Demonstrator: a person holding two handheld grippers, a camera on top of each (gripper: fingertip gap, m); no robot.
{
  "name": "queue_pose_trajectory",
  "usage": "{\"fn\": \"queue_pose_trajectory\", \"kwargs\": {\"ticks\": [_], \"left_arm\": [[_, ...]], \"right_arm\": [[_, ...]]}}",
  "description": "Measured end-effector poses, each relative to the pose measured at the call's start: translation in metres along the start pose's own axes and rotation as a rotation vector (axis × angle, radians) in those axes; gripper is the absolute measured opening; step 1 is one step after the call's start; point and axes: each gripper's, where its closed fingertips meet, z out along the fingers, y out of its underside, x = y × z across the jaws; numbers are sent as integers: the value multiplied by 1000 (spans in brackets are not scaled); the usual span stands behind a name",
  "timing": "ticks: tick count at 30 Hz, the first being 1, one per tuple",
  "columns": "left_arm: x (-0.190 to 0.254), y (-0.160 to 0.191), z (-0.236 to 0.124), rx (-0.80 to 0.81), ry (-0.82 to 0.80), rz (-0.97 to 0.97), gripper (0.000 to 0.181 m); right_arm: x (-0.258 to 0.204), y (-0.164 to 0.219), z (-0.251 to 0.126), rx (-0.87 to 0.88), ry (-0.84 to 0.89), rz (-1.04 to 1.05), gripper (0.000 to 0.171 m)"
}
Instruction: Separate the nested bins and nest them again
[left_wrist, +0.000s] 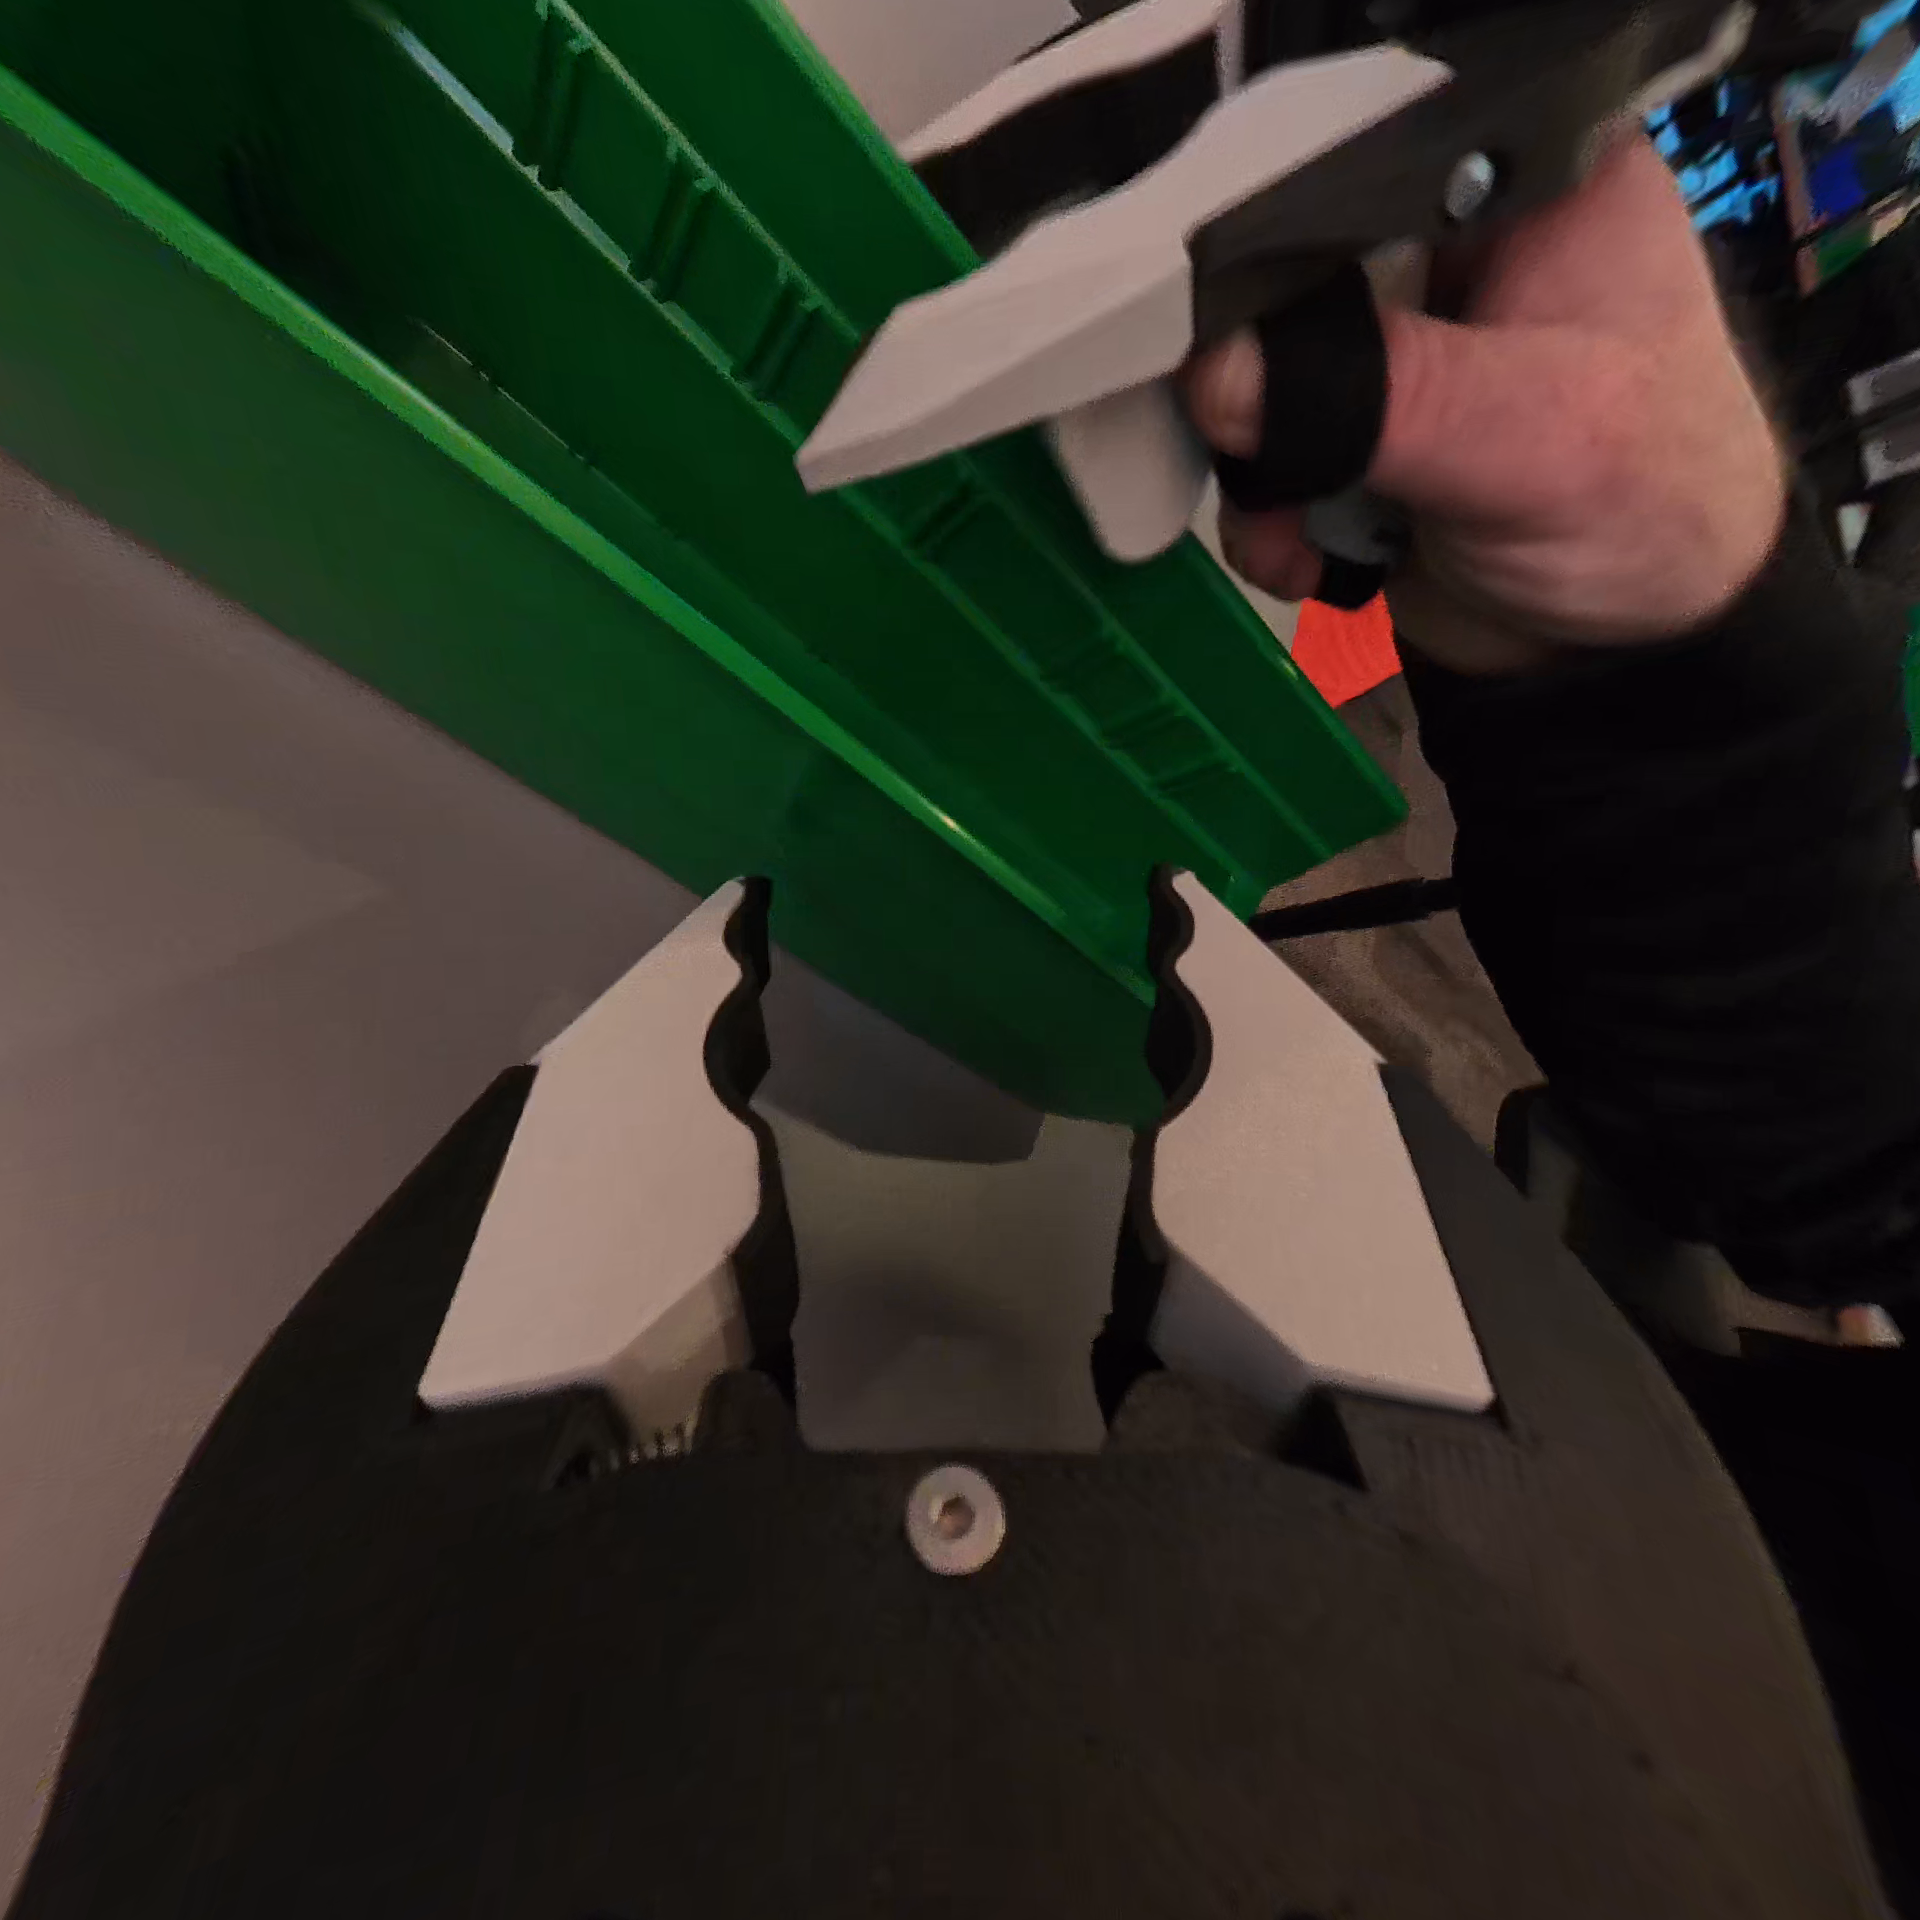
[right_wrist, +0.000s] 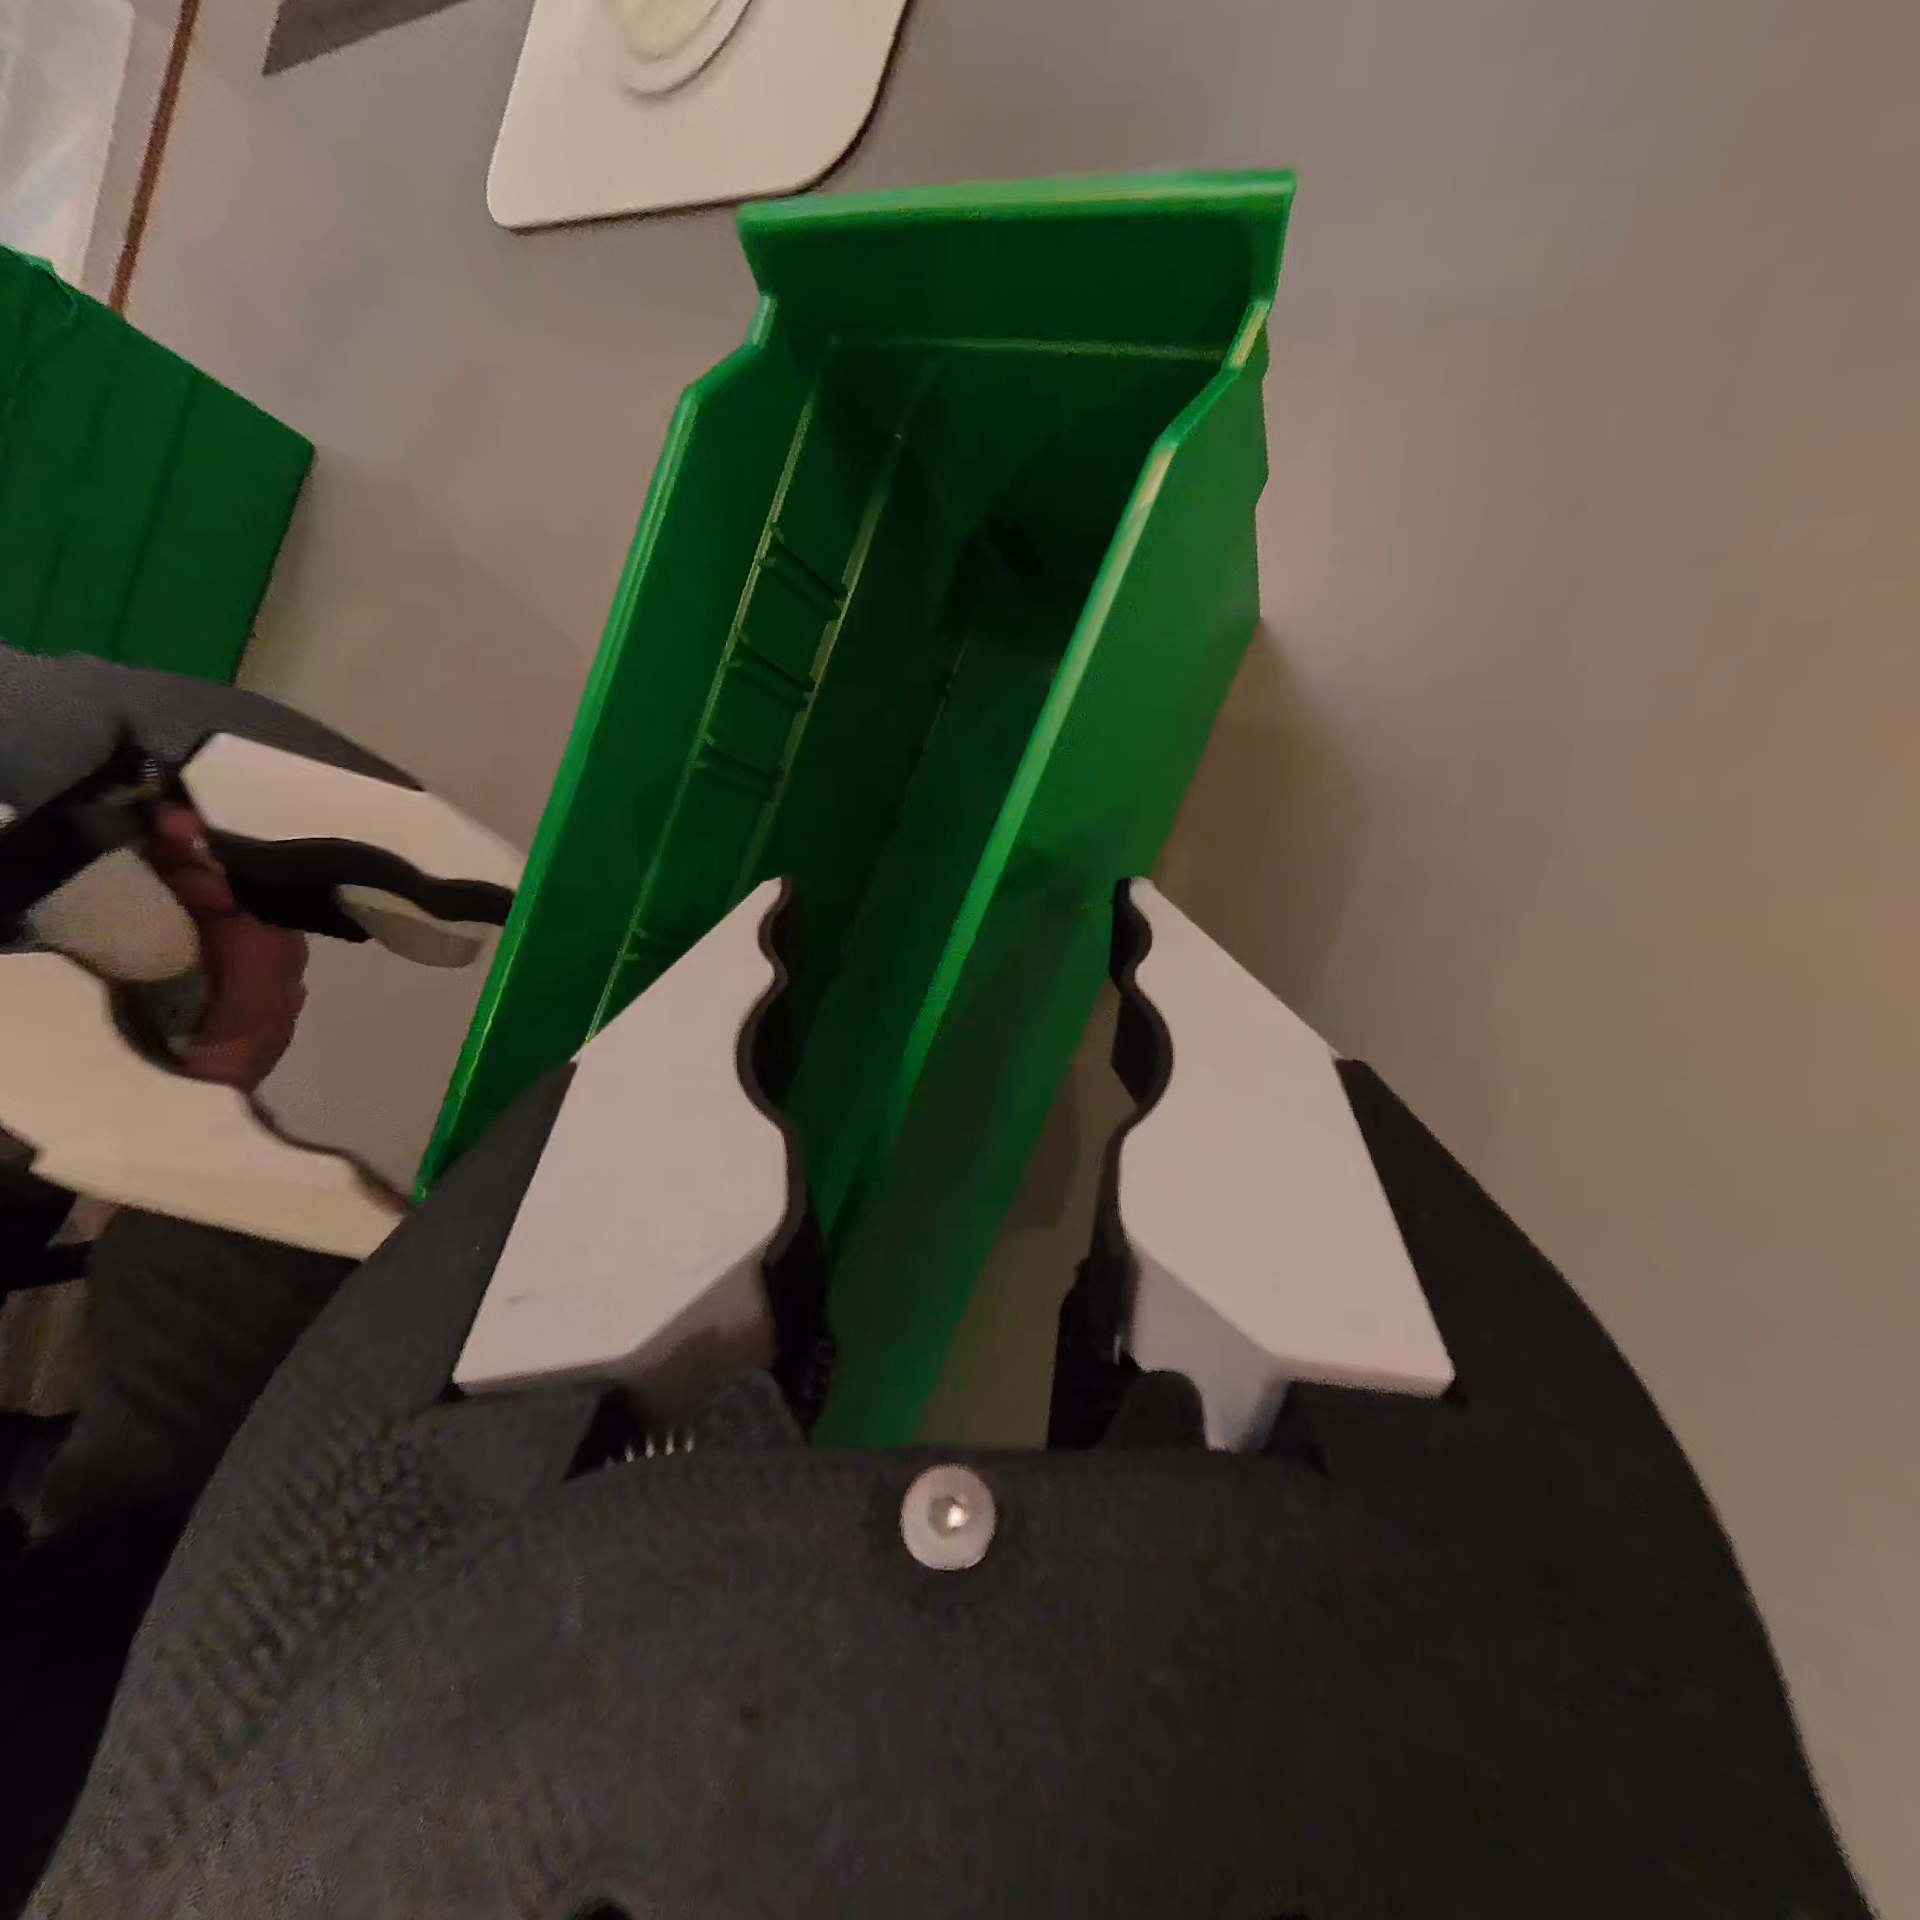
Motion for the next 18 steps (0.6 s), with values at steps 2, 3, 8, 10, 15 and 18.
{"fn": "queue_pose_trajectory", "kwargs": {"ticks": [2, 3, 8, 10, 15, 18], "left_arm": [[5, 1, -25, 45, -29, 54, 76], [6, 1, -44, 78, -52, 68, 78], [-44, 35, -186, 75, -538, 126, 114], [-69, 59, -255, 45, -729, 81, 136], [-120, 125, -397, 66, -1002, -156, 141], [-145, 171, -425, 20, -1005, -307, 142]], "right_arm": [[1, -5, -5, 24, -2, -2, 59], [1, -7, -6, 30, -1, -8, 59], [-7, -7, -3, 17, -21, -31, 62], [-8, -5, 0, -3, -9, -50, 63], [-7, -2, 1, -27, 22, -76, 61], [-8, -1, 2, -34, 20, -77, 62]]}}
